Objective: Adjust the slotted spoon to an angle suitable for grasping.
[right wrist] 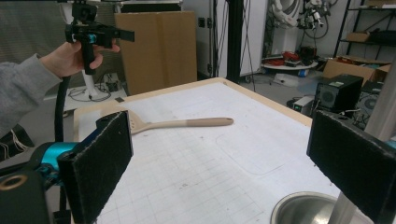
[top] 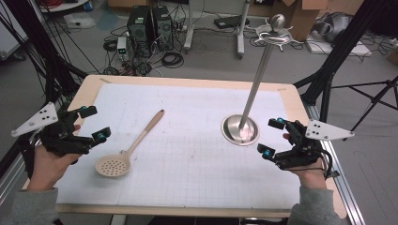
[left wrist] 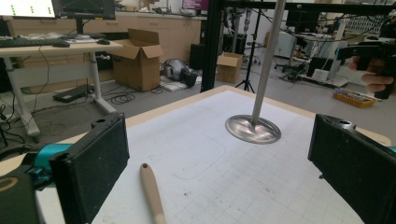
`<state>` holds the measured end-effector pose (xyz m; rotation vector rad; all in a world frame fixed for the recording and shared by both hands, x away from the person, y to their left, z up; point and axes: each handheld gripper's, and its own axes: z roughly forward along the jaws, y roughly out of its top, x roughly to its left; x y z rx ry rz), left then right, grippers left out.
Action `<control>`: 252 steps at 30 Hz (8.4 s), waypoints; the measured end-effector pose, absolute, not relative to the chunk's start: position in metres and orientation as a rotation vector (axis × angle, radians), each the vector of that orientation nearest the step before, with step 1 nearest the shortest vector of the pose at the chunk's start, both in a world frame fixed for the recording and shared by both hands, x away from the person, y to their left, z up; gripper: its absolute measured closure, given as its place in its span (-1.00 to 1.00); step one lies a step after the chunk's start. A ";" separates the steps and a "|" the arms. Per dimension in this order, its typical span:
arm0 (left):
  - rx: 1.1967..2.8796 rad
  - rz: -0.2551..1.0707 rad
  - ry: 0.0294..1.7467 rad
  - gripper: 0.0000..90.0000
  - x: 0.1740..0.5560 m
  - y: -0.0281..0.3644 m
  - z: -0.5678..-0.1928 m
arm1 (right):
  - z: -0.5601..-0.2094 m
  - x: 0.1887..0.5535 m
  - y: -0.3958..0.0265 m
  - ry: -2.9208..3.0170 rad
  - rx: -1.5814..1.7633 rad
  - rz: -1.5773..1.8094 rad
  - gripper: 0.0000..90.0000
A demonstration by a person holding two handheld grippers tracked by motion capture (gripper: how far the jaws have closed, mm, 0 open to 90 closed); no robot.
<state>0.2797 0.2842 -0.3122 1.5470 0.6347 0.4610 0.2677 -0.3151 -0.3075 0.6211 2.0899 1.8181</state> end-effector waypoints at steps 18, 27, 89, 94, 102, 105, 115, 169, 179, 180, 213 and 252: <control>1.575 0.484 0.658 -0.87 0.287 0.279 -0.322 | -0.312 0.267 -0.314 2.111 0.645 1.792 -0.87; 1.597 0.451 0.679 -0.81 0.295 0.278 -0.332 | -0.314 0.265 -0.311 2.132 0.660 1.776 -0.87; 1.945 0.410 0.765 0.99 0.347 0.258 -0.401 | -0.334 0.255 -0.310 2.250 0.720 1.647 -0.87; 1.975 0.395 0.765 0.99 0.351 0.257 -0.407 | -0.335 0.255 -0.309 2.261 0.722 1.643 -0.87; 2.021 0.397 0.724 0.99 0.355 0.253 -0.415 | -0.335 0.255 -0.309 2.261 0.710 1.641 -0.87; 2.033 0.407 0.729 0.99 0.358 0.252 -0.418 | -0.336 0.255 -0.309 2.267 0.721 1.642 -0.87; 2.063 0.389 0.778 0.99 0.371 0.247 -0.421 | -0.339 0.256 -0.308 2.277 0.734 1.633 -0.87; 2.149 0.272 0.610 0.99 0.373 0.229 -0.439 | -0.339 0.254 -0.309 2.288 0.723 1.637 -0.87; 2.145 0.223 0.588 0.99 0.371 0.225 -0.440 | -0.340 0.254 -0.309 2.297 0.727 1.628 -0.87; 2.140 0.219 0.591 0.99 0.371 0.224 -0.440 | -0.339 0.254 -0.309 2.298 0.728 1.627 -0.87; 2.207 0.287 0.534 0.99 0.354 0.201 -0.407 | -0.339 0.253 -0.305 2.309 0.714 1.625 -0.87; 2.228 0.378 0.766 0.99 0.368 0.192 -0.426 | -0.340 0.253 -0.305 2.315 0.714 1.617 -0.87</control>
